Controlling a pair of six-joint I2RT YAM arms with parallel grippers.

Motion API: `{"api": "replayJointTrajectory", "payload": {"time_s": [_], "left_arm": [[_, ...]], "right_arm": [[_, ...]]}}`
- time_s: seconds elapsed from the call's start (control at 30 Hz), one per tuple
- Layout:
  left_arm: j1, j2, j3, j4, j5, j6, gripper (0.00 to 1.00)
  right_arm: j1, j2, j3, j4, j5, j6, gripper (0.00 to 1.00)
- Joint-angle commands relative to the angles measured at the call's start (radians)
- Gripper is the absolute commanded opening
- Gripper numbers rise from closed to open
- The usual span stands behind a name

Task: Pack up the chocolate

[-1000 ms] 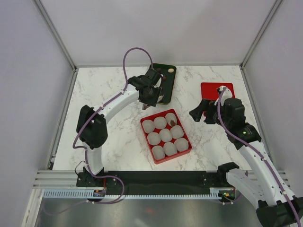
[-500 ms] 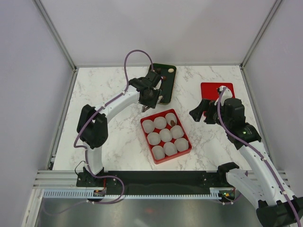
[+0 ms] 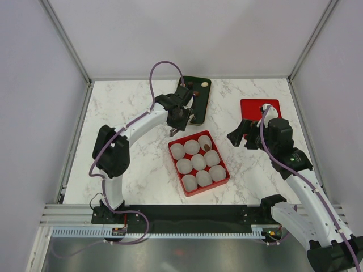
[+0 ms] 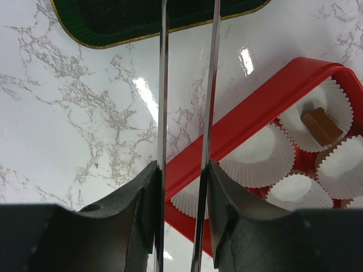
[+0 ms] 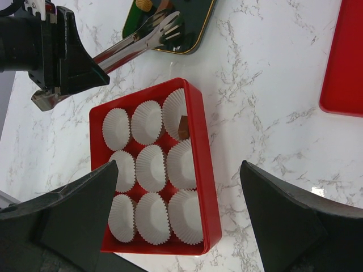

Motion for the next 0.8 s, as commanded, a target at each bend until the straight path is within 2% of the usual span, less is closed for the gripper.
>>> {"api": "replayJointTrajectory", "payload": {"time_s": [0.0, 0.53, 0.77], "left_arm": [[-0.004, -0.069, 0.011, 0.013, -0.002, 0.037, 0.41], [-0.019, -0.268, -0.005, -0.108, 0.015, 0.057, 0.38], [-0.093, -0.441, -0.133, -0.155, 0.022, 0.049, 0.36]], "right_arm": [[-0.002, 0.001, 0.011, 0.036, 0.025, -0.016, 0.98], [-0.002, 0.010, 0.018, 0.035, 0.022, -0.013, 0.98], [-0.002, 0.002, 0.009, 0.033, 0.023, -0.011, 0.98]]}}
